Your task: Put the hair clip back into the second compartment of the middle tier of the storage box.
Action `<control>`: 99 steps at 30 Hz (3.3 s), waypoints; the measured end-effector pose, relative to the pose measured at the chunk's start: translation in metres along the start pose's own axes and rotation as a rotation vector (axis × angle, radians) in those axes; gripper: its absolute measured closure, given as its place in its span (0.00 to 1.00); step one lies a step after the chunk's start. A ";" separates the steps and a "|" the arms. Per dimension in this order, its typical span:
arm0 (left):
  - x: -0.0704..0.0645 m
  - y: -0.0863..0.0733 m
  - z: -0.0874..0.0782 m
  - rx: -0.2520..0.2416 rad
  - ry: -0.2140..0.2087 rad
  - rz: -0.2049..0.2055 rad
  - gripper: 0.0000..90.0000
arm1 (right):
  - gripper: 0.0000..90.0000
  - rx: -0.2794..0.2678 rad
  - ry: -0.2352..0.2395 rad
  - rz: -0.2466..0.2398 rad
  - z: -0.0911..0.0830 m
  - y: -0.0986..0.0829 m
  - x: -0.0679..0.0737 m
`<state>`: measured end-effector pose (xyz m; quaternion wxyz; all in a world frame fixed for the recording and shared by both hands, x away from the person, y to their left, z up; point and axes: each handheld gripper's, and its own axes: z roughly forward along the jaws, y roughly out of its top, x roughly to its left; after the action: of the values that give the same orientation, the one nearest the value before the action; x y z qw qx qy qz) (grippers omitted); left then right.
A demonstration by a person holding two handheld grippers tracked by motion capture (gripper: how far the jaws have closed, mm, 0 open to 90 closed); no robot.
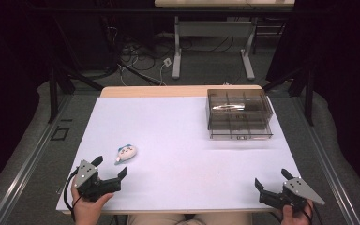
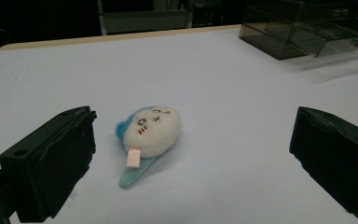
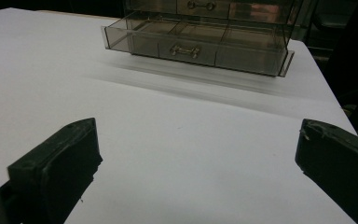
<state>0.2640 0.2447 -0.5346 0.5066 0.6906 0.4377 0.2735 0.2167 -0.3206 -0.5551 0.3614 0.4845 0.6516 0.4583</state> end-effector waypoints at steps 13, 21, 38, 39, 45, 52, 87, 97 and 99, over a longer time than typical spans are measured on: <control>0.007 0.003 0.030 0.069 0.010 0.000 0.02 | 0.00 0.003 -0.004 0.010 -0.001 -0.001 0.000; 0.015 0.006 0.048 0.137 0.032 0.017 0.02 | 0.00 -0.002 0.000 0.008 0.000 -0.002 0.000; 0.024 0.012 0.086 0.252 0.071 -0.014 0.02 | 0.00 0.006 -0.002 0.002 0.001 -0.003 0.001; 0.025 0.012 0.088 0.254 0.073 -0.012 0.02 | 0.00 0.007 -0.001 -0.001 0.001 -0.003 0.000; 0.025 0.012 0.092 0.271 0.071 -0.045 0.06 | 0.00 0.017 0.001 -0.002 0.000 -0.004 0.001; 0.029 0.010 0.092 0.295 0.070 -0.077 0.10 | 0.00 0.017 0.006 -0.007 0.001 -0.004 0.001; 0.030 -0.001 0.089 0.348 0.046 -0.123 0.42 | 0.01 0.023 0.010 0.003 0.002 -0.004 -0.002; 0.030 -0.001 0.089 0.343 0.049 -0.121 0.45 | 0.01 0.022 0.008 0.001 0.002 -0.004 -0.002; 0.029 -0.001 0.089 0.339 0.051 -0.121 0.45 | 0.01 0.023 0.009 0.005 0.002 -0.004 -0.002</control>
<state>0.3502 0.2300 -0.5672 0.3871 0.7314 0.5310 0.1823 0.2175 -0.3231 -0.5598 0.3517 0.4881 0.6574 0.4538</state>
